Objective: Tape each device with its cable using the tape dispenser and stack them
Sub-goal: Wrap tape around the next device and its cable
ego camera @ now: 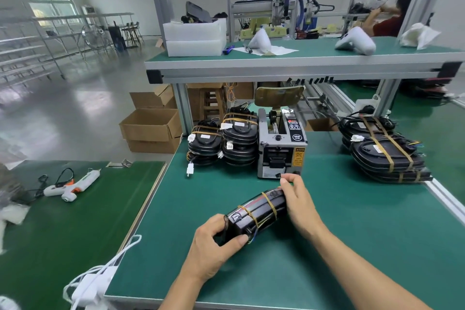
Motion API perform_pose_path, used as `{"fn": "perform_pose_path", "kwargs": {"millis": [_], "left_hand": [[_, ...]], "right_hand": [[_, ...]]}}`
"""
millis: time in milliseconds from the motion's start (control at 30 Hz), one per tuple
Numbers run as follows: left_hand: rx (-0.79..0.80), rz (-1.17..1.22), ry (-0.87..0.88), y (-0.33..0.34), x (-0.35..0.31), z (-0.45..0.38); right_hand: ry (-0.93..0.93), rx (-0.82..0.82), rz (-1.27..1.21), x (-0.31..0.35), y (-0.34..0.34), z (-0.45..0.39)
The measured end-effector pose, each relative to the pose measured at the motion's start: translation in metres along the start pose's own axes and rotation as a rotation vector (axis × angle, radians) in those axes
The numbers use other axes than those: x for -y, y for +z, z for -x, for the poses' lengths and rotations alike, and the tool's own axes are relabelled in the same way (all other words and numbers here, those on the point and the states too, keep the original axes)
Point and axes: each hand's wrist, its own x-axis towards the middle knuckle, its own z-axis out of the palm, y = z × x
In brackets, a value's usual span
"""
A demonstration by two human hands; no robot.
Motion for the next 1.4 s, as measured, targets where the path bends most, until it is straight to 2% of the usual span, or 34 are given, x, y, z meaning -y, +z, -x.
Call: {"fn": "perform_pose_path", "kwargs": {"millis": [133,233,300,433,500,633,700,767,867,967,1033,1233,1400], "left_hand": [[0.04,0.068,-0.038,0.001,-0.001,0.001],[0.061,0.078,-0.028,0.001,0.001,0.001],[0.059,0.08,-0.016,0.002,0.006,-0.001],[0.081,0.124,-0.018,0.002,0.01,-0.001],[0.073,0.135,-0.015,0.002,0.007,-0.001],[0.086,0.077,0.0,0.001,0.0,0.0],[0.083,0.042,-0.014,0.001,-0.004,0.001],[0.074,0.034,-0.008,0.002,-0.004,0.003],[0.024,-0.063,0.026,0.002,0.001,0.001],[0.027,-0.093,0.03,0.001,0.006,0.0],[0.034,-0.106,0.031,0.002,0.008,0.0],[0.045,-0.132,0.007,0.001,0.006,0.001],[0.047,-0.132,0.003,0.001,0.006,0.001]], "right_hand": [[-0.119,-0.217,0.075,0.01,0.006,0.008],[-0.258,-0.237,0.162,0.027,-0.001,0.007],[-0.41,-0.255,0.256,0.044,-0.005,0.004],[-0.87,-0.353,0.431,0.073,0.004,0.002],[-0.993,-0.348,0.463,0.078,0.012,0.004],[-1.047,-0.192,0.446,0.078,0.029,0.023],[-0.957,-0.055,0.403,0.081,0.032,0.035],[-0.741,0.022,0.196,0.091,0.025,0.042],[-0.524,-0.095,-0.048,0.101,0.0,0.039],[-0.445,-0.151,-0.042,0.098,-0.021,0.039],[-0.418,-0.132,-0.001,0.091,-0.027,0.043],[-0.146,0.136,-0.199,0.075,-0.033,0.047],[-0.087,0.22,-0.27,0.079,-0.039,0.053]]}}
